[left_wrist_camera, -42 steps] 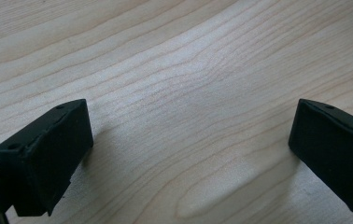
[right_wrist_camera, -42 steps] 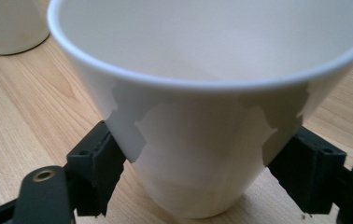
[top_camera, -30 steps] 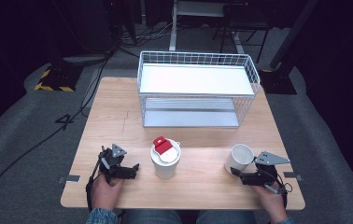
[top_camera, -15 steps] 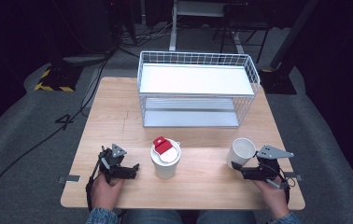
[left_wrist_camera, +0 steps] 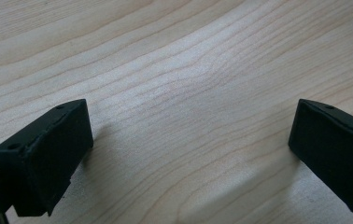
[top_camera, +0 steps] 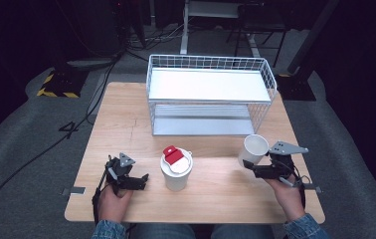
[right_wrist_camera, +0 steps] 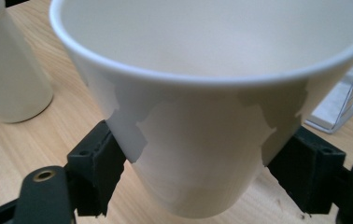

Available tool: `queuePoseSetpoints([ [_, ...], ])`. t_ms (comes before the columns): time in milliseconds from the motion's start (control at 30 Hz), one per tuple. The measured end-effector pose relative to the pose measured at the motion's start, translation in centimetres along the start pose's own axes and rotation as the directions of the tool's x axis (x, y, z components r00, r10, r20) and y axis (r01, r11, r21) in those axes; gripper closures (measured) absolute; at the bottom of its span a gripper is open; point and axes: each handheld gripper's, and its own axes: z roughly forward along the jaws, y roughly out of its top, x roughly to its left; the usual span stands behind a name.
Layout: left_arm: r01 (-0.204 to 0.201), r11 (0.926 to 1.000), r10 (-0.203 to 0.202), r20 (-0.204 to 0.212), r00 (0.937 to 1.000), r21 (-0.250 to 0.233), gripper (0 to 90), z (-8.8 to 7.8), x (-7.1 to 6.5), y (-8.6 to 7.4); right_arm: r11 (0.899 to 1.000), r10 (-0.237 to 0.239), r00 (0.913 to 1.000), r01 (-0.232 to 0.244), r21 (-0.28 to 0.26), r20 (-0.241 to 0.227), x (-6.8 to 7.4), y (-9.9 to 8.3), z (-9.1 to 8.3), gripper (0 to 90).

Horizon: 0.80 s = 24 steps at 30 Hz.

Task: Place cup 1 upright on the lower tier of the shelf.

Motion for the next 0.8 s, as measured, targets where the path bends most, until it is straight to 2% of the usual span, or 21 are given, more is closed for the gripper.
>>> queuePoseSetpoints([
  [433, 0.002, 1.0, -0.002, -0.002, 1.0, -0.002, 0.4, 0.0, 0.0, 0.0, 1.0, 0.015, 0.9995, -0.015, -0.009, 0.028, -0.6, 2.7, 1.9, 23.8],
  [800, 0.008, 1.0, -0.008, -0.005, 1.0, -0.002, 0.4, 0.0, -0.1, -0.1, 0.998, 0.064, 0.9957, -0.063, -0.006, 0.067, -1.9, 4.5, 4.3, 23.7],
])
